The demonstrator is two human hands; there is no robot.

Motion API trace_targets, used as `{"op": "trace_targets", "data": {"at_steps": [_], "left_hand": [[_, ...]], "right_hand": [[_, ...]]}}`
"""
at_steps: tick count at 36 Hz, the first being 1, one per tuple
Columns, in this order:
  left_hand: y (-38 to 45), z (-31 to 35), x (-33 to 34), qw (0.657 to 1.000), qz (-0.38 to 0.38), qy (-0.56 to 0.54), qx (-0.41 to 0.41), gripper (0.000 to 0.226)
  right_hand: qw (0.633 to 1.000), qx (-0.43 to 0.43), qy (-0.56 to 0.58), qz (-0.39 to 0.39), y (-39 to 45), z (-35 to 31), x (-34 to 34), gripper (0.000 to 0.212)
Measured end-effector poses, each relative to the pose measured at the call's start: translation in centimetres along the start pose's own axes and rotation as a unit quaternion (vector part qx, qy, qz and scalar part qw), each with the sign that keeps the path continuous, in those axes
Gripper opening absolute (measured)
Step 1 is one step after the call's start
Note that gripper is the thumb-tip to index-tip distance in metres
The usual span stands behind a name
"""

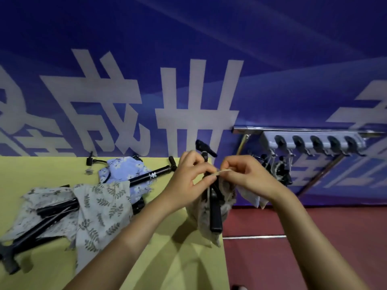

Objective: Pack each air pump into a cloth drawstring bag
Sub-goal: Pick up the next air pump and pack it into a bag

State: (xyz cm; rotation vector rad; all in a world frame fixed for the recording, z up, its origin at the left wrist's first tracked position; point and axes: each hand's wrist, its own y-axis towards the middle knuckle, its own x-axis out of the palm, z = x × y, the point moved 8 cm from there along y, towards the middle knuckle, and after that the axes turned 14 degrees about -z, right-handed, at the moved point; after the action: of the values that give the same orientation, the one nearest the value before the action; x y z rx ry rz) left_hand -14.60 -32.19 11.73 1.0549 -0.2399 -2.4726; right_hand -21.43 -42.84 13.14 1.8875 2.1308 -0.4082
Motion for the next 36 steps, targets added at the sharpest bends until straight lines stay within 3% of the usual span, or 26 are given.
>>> {"op": "trace_targets", "data": {"at_steps": [5, 9, 12, 16, 19, 28, 34, 36], "left_hand": [[5.5, 2.0, 4.8, 0.999, -0.04, 0.018, -0.01, 0.026], [9.6, 3.9, 8.1, 0.987, -0.027, 0.157, 0.011, 0.018], [12.9, 5.4, 11.7, 0.969, -0.047, 0.243, 0.005, 0.021], [17.5, 8.0, 16.7, 0.959, -0.06, 0.278, 0.008, 0.022], [20.4, 8.9, 19.8, 0.961, -0.098, 0.259, 0.014, 0.025], [26.6, 5.8, 28.6, 0.974, -0.16, 0.059, -0.148, 0.012], [29.5, 3.4, 32.2, 0.963, -0.182, 0.018, -0.196, 0.011], [30.2, 2.7, 33.5, 0.958, -0.191, 0.026, -0.212, 0.011]], "right_hand": [[0.998, 0.011, -0.069, -0.002, -3.0, 3.6, -6.0, 0.018], [0.995, -0.01, -0.103, 0.004, -5.5, 6.7, -10.5, 0.018], [0.998, -0.039, -0.039, 0.014, -8.0, 9.5, -14.0, 0.02], [0.989, -0.05, 0.126, 0.051, -12.1, 13.5, -18.8, 0.018], [0.981, -0.04, 0.167, 0.091, -14.2, 16.0, -21.4, 0.018], [0.971, 0.001, 0.2, 0.13, -17.4, 21.9, -28.0, 0.02], [0.964, 0.033, 0.219, 0.149, -19.0, 26.3, -30.8, 0.01], [0.964, 0.054, 0.204, 0.163, -19.2, 27.9, -31.5, 0.017]]}}
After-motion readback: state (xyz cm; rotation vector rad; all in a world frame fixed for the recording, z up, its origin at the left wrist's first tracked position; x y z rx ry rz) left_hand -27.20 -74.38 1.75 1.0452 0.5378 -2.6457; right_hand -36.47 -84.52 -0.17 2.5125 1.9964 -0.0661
